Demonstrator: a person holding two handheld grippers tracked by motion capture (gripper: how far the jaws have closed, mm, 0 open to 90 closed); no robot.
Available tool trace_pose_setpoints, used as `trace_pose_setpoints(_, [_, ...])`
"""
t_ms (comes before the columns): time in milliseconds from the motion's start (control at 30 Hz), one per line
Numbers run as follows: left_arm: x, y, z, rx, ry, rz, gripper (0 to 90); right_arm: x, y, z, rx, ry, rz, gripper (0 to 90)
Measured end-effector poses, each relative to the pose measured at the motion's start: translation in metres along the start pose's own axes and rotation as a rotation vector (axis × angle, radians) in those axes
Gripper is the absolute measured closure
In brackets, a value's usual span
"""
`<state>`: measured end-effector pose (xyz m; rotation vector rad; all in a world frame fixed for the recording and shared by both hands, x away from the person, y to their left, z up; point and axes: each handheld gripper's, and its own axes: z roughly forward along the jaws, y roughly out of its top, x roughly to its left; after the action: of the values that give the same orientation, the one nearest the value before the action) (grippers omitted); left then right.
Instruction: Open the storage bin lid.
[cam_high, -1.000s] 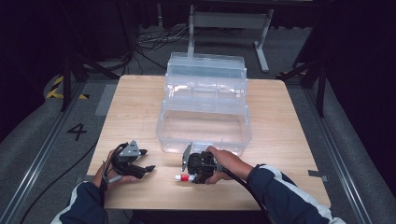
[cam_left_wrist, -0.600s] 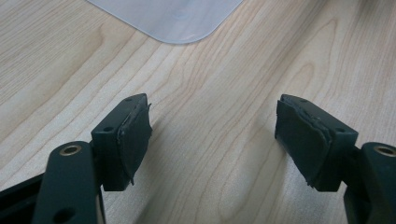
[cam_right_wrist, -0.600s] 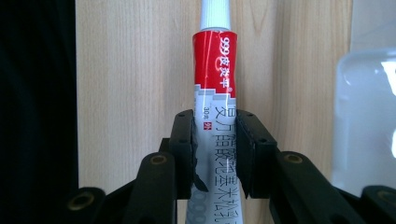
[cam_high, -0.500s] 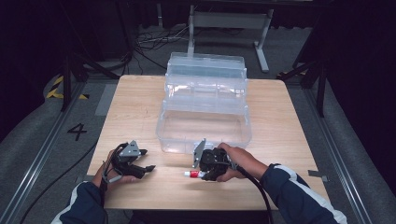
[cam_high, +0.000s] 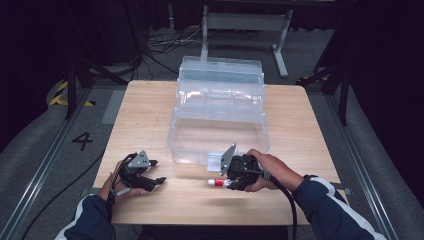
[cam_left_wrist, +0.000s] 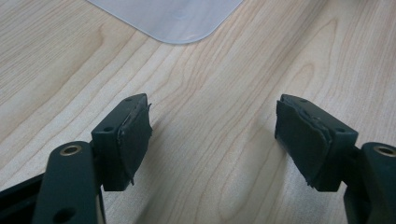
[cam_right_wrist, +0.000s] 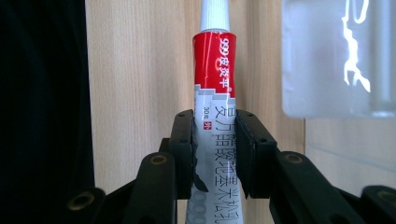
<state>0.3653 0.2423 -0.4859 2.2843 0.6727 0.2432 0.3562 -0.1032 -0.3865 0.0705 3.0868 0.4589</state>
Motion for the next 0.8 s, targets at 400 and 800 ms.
trace_pose_setpoints(400, [0.000, 0.000, 0.000, 0.000, -0.001, 0.000, 27.2, -0.005, -0.015, -0.033, -0.009, -0.051, 0.020, 70.4])
trace_pose_setpoints(800, [0.000, 0.000, 0.000, 0.000, -0.002, 0.000, 27.2, -0.010, -0.021, -0.057, -0.004, -0.100, 0.028, 70.5])
